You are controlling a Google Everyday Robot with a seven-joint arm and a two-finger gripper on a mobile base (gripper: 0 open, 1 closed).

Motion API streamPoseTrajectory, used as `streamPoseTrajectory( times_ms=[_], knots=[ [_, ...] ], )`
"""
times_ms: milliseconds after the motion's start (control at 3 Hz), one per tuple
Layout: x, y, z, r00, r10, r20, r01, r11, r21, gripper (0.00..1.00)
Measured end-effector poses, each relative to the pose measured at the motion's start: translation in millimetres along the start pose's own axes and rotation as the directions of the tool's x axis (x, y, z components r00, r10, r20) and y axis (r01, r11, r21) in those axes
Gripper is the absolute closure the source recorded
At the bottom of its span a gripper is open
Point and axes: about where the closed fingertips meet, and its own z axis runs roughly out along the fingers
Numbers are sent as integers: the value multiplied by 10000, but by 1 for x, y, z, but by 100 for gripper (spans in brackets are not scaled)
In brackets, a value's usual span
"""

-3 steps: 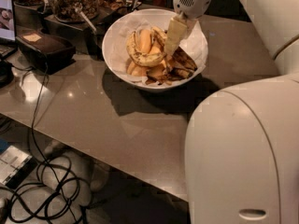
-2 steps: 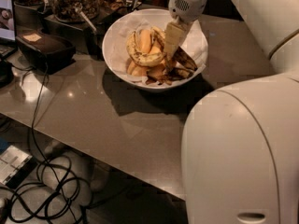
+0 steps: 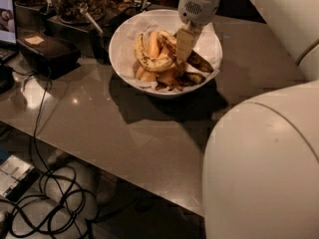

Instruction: Pick banana from white bowl

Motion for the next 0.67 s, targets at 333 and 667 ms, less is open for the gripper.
streamPoseTrajectory(
  times_ms=[333,667],
  knots=[
    [-3,-2,-11,9994,-67,334,50,9987,509,100],
    [-3,2,-37,9967,-245,778,154,9932,1153,100]
  ],
)
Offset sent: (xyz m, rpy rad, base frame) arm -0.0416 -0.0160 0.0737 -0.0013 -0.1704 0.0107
